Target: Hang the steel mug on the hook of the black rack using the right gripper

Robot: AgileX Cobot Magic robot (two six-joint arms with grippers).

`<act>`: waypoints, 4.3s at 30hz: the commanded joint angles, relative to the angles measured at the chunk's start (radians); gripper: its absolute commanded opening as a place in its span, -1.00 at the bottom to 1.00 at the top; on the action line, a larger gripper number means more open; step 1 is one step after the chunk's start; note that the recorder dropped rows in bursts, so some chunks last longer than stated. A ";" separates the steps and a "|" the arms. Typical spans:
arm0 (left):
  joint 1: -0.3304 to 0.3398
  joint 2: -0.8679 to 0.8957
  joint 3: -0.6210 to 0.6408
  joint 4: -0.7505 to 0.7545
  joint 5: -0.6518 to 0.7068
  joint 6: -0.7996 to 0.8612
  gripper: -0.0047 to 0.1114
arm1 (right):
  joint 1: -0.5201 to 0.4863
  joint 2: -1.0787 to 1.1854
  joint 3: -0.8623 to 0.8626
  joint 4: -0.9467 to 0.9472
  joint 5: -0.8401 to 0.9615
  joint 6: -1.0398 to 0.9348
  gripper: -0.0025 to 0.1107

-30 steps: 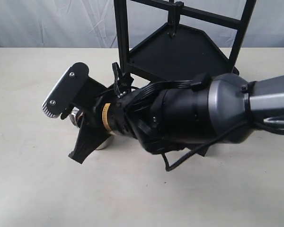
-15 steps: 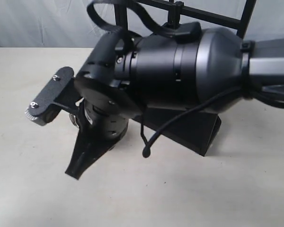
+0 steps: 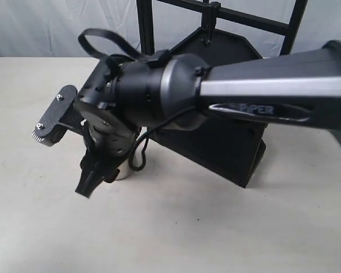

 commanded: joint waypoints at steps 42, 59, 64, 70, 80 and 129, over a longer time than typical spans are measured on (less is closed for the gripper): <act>-0.005 0.004 -0.002 0.000 -0.008 -0.005 -0.92 | 0.034 -0.690 0.920 -0.003 -0.932 0.304 -0.96; -0.005 0.004 -0.002 0.000 -0.008 -0.005 -0.92 | -0.033 -0.725 1.050 0.559 -1.383 -0.314 -0.97; -0.005 0.004 -0.002 0.000 -0.008 -0.005 -0.92 | -0.033 -0.778 1.050 0.499 -1.461 -0.314 -0.97; -0.005 0.004 -0.002 0.000 -0.008 -0.005 -0.92 | -0.033 -0.798 1.050 0.785 -1.493 -0.399 -0.97; -0.005 0.004 -0.002 0.000 -0.008 -0.005 -0.92 | -0.033 -0.700 1.050 0.856 -1.378 -0.430 -0.97; -0.005 0.004 -0.002 0.000 -0.008 -0.005 -0.92 | -0.103 -0.735 1.016 0.605 -1.403 -0.274 -0.97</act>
